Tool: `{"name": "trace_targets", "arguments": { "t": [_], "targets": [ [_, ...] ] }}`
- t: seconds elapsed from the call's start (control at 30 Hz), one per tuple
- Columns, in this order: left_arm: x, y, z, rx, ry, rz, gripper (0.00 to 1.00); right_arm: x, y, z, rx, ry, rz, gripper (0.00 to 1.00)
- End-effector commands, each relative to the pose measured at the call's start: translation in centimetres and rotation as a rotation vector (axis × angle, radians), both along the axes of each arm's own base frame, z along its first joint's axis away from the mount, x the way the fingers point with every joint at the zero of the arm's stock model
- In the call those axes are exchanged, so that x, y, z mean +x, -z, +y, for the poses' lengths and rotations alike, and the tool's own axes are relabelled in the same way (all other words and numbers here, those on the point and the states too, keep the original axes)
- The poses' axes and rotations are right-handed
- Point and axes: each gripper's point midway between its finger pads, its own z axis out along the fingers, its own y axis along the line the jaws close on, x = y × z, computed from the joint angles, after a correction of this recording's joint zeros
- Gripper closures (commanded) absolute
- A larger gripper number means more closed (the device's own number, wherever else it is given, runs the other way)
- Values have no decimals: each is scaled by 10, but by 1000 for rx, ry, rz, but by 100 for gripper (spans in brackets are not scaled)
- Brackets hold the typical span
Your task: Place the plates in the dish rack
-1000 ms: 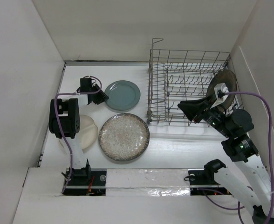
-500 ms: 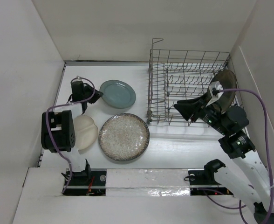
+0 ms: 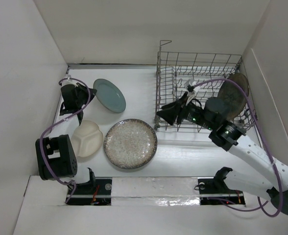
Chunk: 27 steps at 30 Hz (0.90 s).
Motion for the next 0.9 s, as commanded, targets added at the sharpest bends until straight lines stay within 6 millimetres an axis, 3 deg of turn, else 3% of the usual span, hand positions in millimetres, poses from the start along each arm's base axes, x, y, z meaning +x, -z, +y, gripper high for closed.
{"name": "trace_targets", "arguments": {
  "t": [0.0,0.13,0.2,0.23,0.27,0.3,0.33,0.4,0.43,0.47,0.57,0.63,0.67,0.73,0.8,0.87],
  "targets": [
    [-6,-110,-11,8,54,-320,100,11,-45,15,61,16,-111,47],
    [-19,-147,-13,30,61,-394,100,23,-47,35,63,-7,-115,45],
    [-28,-166,-16,27,70,-434,100,34,-36,47,39,-13,-93,58],
    [-30,-173,-17,27,70,-447,100,37,-42,51,39,-21,-103,68],
    [-33,-180,-17,28,67,-459,100,40,-38,55,28,-22,-95,84],
    [-39,-190,-17,32,67,-483,100,44,-38,58,22,-22,-95,90],
    [-42,-195,-18,31,69,-495,100,56,-30,61,4,-8,-81,93],
    [-48,-208,-20,21,73,-517,100,68,-33,62,10,0,-84,93],
    [-54,-219,-22,21,81,-543,100,79,-32,57,13,15,-79,91],
    [-58,-227,-25,20,97,-561,100,86,-29,60,9,3,-66,75],
    [-72,-249,-31,18,122,-602,100,109,-21,58,11,-8,-39,43],
    [-82,-265,-35,17,138,-633,100,119,-27,58,33,-13,-44,36],
    [-86,-270,-38,15,155,-643,100,130,-18,59,31,-18,-24,32],
    [-95,-285,-42,2,175,-674,100,138,-22,64,45,-40,-25,30],
    [-104,-296,-47,-7,202,-700,100,155,-7,67,39,-52,9,27],
    [-112,-306,-53,-33,233,-724,100,155,-12,77,55,-107,16,26]
  ]
}}
